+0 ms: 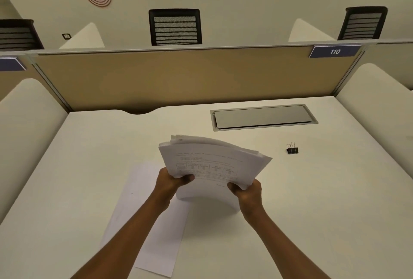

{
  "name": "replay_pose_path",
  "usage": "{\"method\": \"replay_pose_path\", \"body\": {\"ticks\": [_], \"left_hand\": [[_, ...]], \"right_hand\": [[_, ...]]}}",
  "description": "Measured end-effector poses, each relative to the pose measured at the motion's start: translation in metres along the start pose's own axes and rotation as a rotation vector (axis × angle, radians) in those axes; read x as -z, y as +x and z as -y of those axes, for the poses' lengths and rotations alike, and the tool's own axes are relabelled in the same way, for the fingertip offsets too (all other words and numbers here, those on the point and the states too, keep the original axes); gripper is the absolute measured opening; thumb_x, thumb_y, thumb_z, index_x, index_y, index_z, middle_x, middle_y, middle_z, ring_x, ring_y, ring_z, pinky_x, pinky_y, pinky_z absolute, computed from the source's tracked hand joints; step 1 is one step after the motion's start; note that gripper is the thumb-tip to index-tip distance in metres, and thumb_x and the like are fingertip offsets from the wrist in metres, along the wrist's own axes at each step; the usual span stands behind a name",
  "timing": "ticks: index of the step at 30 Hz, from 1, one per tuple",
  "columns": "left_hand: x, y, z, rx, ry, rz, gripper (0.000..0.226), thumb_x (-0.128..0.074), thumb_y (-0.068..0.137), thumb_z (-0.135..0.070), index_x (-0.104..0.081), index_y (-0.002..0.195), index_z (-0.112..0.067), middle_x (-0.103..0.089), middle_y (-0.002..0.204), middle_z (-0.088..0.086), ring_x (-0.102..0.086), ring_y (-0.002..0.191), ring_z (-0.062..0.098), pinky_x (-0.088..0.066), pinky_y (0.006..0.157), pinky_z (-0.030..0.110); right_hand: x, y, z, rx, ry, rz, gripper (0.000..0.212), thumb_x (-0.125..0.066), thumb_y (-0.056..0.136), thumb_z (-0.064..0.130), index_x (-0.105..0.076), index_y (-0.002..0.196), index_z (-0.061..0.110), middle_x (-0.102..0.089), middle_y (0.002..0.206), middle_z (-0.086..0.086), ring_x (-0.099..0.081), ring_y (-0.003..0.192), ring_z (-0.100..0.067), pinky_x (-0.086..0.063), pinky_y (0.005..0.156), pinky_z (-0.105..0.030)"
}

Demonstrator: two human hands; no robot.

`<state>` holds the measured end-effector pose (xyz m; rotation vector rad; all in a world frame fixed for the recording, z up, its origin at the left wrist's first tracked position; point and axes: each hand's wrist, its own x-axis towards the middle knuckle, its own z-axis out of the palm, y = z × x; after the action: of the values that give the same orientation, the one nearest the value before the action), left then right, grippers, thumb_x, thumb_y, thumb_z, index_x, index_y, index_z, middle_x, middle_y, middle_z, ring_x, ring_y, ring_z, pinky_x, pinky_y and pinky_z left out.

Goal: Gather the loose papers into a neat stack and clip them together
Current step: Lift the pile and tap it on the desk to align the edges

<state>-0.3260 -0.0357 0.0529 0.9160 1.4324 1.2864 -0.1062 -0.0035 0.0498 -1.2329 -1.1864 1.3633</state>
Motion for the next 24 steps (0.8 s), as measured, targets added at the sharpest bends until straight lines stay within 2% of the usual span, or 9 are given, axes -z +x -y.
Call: {"method": "replay_pose_path", "body": {"ticks": [2, 4, 8, 12, 14, 16, 18, 21, 24], "left_hand": [[-0.001, -0.005, 0.001, -0.023, 0.019, 0.018, 0.049, -0.087, 0.052, -0.035, -0.070, 0.098, -0.040, -0.073, 0.103, -0.005, -0.067, 0.100, 0.022, -0.059, 0.076, 0.030], [-0.002, -0.007, -0.004, -0.054, 0.012, 0.013, 0.061, -0.089, 0.044, -0.052, -0.069, 0.100, -0.038, -0.074, 0.102, -0.005, -0.068, 0.098, 0.019, -0.059, 0.073, 0.027], [-0.008, -0.002, -0.033, -0.192, -0.023, -0.067, 0.093, -0.080, 0.040, -0.072, -0.060, 0.109, -0.014, -0.070, 0.099, 0.005, -0.068, 0.089, 0.022, -0.059, 0.068, 0.030], [-0.021, 0.002, -0.070, -0.326, -0.054, -0.206, 0.092, -0.066, 0.048, -0.083, -0.053, 0.104, -0.012, -0.063, 0.090, 0.007, -0.065, 0.078, 0.020, -0.055, 0.059, 0.025], [-0.028, 0.003, -0.084, -0.366, -0.015, -0.344, 0.093, -0.057, 0.052, -0.088, -0.055, 0.102, -0.009, -0.061, 0.088, 0.003, -0.061, 0.078, 0.016, -0.051, 0.061, 0.022], [-0.035, 0.004, -0.096, -0.389, 0.035, -0.492, 0.093, -0.053, 0.054, -0.088, -0.057, 0.101, -0.008, -0.059, 0.084, -0.006, -0.056, 0.076, 0.010, -0.047, 0.062, 0.014], [-0.042, 0.005, -0.103, -0.367, 0.080, -0.609, 0.085, -0.059, 0.059, -0.079, -0.057, 0.103, -0.007, -0.056, 0.079, -0.011, -0.053, 0.072, 0.008, -0.043, 0.060, 0.013], [-0.048, 0.008, -0.106, -0.302, 0.104, -0.722, 0.072, -0.065, 0.063, -0.066, -0.055, 0.106, -0.008, -0.055, 0.086, -0.006, -0.052, 0.077, 0.014, -0.041, 0.060, 0.018], [-0.054, 0.006, -0.107, -0.279, 0.055, -0.748, 0.072, -0.064, 0.064, -0.060, -0.049, 0.113, -0.010, -0.051, 0.094, -0.002, -0.050, 0.079, 0.012, -0.041, 0.063, 0.017]], "right_hand": [[0.003, -0.001, -0.002, 0.015, 0.013, -0.012, 0.028, -0.068, 0.064, 0.001, -0.067, 0.083, 0.022, -0.071, 0.081, 0.000, -0.067, 0.077, -0.012, -0.056, 0.065, -0.021], [0.005, 0.000, -0.003, 0.016, 0.041, -0.014, 0.032, -0.070, 0.068, -0.007, -0.068, 0.084, 0.021, -0.072, 0.081, 0.001, -0.068, 0.077, -0.011, -0.056, 0.064, -0.020], [0.005, 0.004, -0.002, 0.018, 0.042, 0.012, 0.042, -0.065, 0.075, -0.018, -0.069, 0.086, 0.023, -0.075, 0.081, 0.005, -0.069, 0.079, -0.010, -0.057, 0.067, -0.021], [0.004, 0.005, -0.003, 0.027, 0.062, 0.008, 0.043, -0.065, 0.074, -0.019, -0.068, 0.089, 0.022, -0.073, 0.088, 0.003, -0.069, 0.082, -0.010, -0.056, 0.066, -0.019], [0.005, 0.006, -0.005, 0.026, 0.057, 0.008, 0.041, -0.068, 0.073, -0.015, -0.069, 0.087, 0.024, -0.075, 0.084, 0.006, -0.070, 0.081, -0.009, -0.057, 0.067, -0.020], [0.005, 0.007, -0.006, 0.025, 0.038, 0.011, 0.042, -0.069, 0.072, -0.015, -0.069, 0.086, 0.025, -0.075, 0.081, 0.010, -0.070, 0.080, -0.009, -0.057, 0.068, -0.021], [0.006, 0.008, -0.008, 0.027, 0.021, 0.015, 0.045, -0.066, 0.074, -0.019, -0.068, 0.088, 0.024, -0.075, 0.081, 0.013, -0.070, 0.082, -0.009, -0.057, 0.069, -0.022], [0.006, 0.009, -0.009, 0.031, 0.014, 0.021, 0.044, -0.069, 0.072, -0.016, -0.069, 0.088, 0.025, -0.075, 0.082, 0.010, -0.070, 0.083, -0.013, -0.058, 0.072, -0.027], [0.005, 0.009, -0.006, 0.031, 0.025, 0.014, 0.034, -0.071, 0.063, 0.002, -0.069, 0.088, 0.025, -0.075, 0.083, 0.006, -0.069, 0.082, -0.015, -0.058, 0.070, -0.025]]}}
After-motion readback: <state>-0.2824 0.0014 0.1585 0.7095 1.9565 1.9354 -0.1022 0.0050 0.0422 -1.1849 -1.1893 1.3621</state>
